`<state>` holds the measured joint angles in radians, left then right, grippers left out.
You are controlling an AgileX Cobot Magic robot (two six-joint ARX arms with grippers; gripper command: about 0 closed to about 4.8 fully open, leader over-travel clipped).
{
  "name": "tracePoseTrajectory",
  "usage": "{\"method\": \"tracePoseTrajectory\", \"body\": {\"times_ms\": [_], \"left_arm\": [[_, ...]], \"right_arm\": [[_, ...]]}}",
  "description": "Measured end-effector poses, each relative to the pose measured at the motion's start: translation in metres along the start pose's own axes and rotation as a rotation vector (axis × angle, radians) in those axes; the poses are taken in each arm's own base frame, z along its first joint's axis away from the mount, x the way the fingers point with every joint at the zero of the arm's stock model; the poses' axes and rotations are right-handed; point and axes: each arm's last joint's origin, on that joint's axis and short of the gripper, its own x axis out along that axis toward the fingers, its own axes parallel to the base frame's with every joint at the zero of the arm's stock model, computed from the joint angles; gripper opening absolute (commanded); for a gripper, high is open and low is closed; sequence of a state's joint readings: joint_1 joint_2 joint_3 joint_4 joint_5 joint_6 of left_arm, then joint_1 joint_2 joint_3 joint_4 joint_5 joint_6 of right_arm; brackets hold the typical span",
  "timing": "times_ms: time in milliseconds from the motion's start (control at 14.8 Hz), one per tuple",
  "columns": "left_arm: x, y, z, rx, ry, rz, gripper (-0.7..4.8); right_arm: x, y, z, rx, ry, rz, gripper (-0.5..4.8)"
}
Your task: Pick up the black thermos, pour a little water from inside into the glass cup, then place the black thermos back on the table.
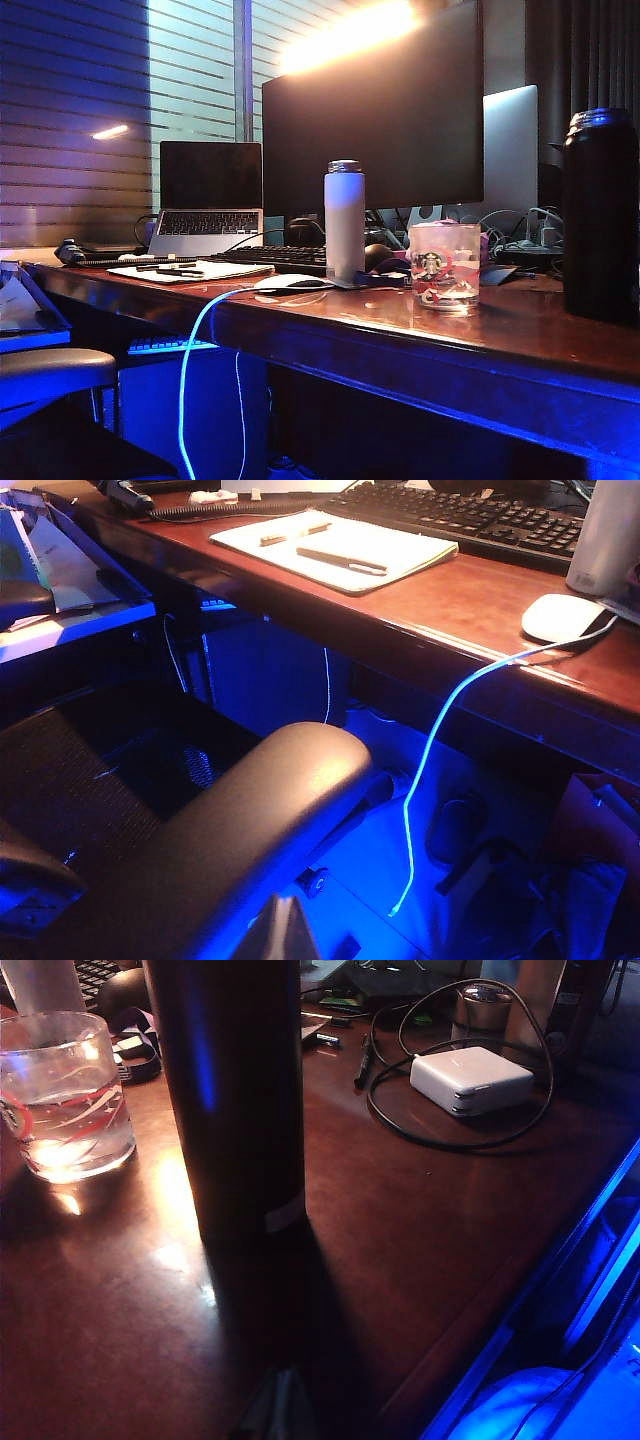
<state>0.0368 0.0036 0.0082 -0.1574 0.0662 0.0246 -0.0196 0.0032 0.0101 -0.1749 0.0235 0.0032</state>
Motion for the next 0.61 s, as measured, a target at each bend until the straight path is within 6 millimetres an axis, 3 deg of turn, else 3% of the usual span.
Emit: {"method": "tracePoseTrajectory", "body": {"times_ms": [474, 609], "left_arm": [[0.0, 0.0, 0.0002, -0.008, -0.002, 0.0, -0.04], [-0.0018, 0.0001, 0.0089, -0.081, -0.051, -0.001, -0.04]], "right_arm": [[0.0, 0.0, 0.0, 0.011, 0.0, -0.001, -0.01], [-0.0002, 0.0001, 0.0049, 0.024, -0.049, 0.001, -0.01]]}}
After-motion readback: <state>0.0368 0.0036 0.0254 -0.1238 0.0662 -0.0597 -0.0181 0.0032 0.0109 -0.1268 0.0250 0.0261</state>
